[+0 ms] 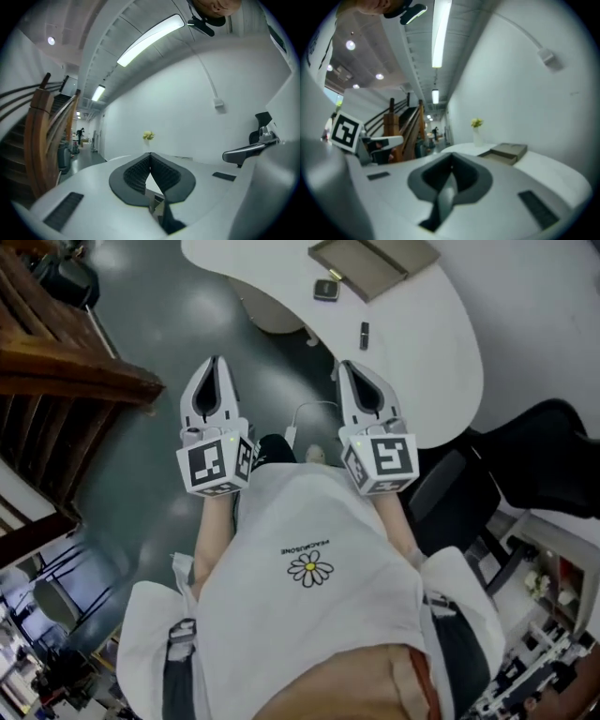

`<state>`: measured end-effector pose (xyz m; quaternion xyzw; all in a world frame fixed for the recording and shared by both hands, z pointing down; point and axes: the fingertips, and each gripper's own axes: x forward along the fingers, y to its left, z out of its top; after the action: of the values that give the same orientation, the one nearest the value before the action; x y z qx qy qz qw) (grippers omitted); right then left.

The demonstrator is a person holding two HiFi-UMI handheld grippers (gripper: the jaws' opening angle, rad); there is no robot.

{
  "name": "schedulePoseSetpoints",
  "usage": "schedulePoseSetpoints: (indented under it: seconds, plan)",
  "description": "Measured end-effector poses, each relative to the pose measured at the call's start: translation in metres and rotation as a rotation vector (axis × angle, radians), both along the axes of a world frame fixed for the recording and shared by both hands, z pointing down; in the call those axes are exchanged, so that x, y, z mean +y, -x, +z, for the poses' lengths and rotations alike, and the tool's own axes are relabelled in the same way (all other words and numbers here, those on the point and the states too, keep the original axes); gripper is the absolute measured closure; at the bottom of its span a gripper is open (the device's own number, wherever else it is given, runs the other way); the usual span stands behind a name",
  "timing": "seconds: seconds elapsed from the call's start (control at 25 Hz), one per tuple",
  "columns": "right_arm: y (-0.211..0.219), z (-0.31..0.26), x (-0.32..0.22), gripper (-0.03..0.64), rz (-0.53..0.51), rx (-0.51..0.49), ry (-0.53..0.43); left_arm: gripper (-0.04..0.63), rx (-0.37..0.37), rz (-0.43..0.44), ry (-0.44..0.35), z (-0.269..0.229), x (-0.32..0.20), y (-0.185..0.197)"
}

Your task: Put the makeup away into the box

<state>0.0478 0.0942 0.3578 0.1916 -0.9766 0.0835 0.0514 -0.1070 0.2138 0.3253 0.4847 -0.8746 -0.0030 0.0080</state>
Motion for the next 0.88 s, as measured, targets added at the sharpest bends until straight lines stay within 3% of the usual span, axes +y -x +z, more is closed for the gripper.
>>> schedulePoseSetpoints:
  seconds: [0.24, 0.44, 0.72, 0.88]
  plan:
    - [-0.032, 0.025, -0.066, 0.587, 0.312, 0.024, 0.057, 0.574, 0.035, 0.32, 0.024, 0.017, -0.113, -0.001]
    - [-0.013, 0.02, -0.087, 0.587, 0.51, 0.033, 0.067, 0.574, 0.07, 0.547, 0.044, 0.02, -0.167, 0.015]
    - [0.022, 0.004, -0.088, 0.587, 0.72, 0.102, 0.022, 0.574, 0.107, 0.779, 0.009, 0.011, -0.221, 0.051]
    - [0.034, 0.002, -0.085, 0.587, 0.858, 0.08, 0.034, 0.574, 0.1, 0.88, 0.032, 0.017, -0.244, 0.063]
